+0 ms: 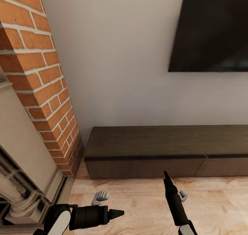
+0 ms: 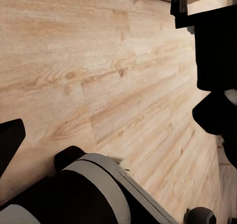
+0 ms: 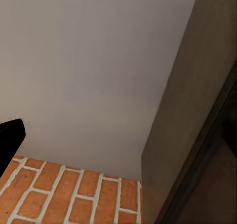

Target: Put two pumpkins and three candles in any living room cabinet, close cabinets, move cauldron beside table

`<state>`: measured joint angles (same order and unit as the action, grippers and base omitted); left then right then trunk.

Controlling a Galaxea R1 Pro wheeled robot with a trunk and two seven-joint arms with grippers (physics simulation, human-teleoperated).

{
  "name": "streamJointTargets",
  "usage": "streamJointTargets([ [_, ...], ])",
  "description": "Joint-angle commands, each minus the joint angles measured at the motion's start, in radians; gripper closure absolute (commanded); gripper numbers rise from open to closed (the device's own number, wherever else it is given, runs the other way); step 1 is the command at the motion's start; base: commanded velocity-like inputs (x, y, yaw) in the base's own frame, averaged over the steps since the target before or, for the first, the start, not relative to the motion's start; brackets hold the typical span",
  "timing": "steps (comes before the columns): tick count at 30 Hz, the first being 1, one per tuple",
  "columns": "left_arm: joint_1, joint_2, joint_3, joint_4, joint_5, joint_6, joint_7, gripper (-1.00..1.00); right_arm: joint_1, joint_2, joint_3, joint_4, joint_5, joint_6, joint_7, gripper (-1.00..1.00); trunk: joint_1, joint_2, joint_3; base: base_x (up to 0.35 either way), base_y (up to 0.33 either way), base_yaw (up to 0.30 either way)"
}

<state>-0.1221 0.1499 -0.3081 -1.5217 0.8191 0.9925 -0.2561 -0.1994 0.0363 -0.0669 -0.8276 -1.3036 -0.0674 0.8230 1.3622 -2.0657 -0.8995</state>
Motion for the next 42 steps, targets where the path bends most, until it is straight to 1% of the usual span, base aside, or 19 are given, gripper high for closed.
streamJointTargets([
  [1, -0.001, 0.0, 0.0, 0.0, -0.008, 0.001, -0.009, -1.0, -0.003, 0.0, -0.001, 0.006, -0.004, 0.0, 0.004, -1.0, 0.0, 0.0, -0.001, 0.113, 0.0, 0.0],
  [9, -0.001, 0.0, 0.0, 0.0, -0.007, 0.001, -0.009, -1.0, -0.008, 0.0, -0.002, 0.019, -0.006, -0.002, 0.004, -1.0, 0.0, 0.0, -0.001, 0.187, 0.0, 0.0],
  [14, -0.001, 0.0, 0.0, 0.0, -0.007, 0.001, -0.01, -1.0, -0.012, 0.001, -0.002, 0.036, -0.006, -0.005, 0.003, -1.0, 0.0, 0.0, -0.001, 0.05, 0.0, 0.0],
  [19, -0.001, 0.0, -0.001, 0.0, -0.007, 0.001, -0.011, -1.0, -0.043, 0.001, -0.002, 0.095, -0.008, -0.005, 0.008, -1.0, 0.0, 0.0, -0.001, 0.007, 0.0, 0.0],
  [27, -0.001, 0.0, -0.002, 0.001, -0.007, 0.001, -0.011, -1.0, -0.085, 0.0, -0.002, 0.159, -0.007, 0.0, 0.017, -1.0, 0.0, 0.0, -0.001, 0.018, 0.0, 0.0],
  [42, -0.001, 0.0, -0.002, 0.002, -0.006, 0.001, -0.012, -1.0, -0.09, 0.0, -0.002, 0.173, -0.008, 0.0, 0.019, -1.0, 0.0, 0.0, -0.001, 0.148, 0.0, 0.0],
])
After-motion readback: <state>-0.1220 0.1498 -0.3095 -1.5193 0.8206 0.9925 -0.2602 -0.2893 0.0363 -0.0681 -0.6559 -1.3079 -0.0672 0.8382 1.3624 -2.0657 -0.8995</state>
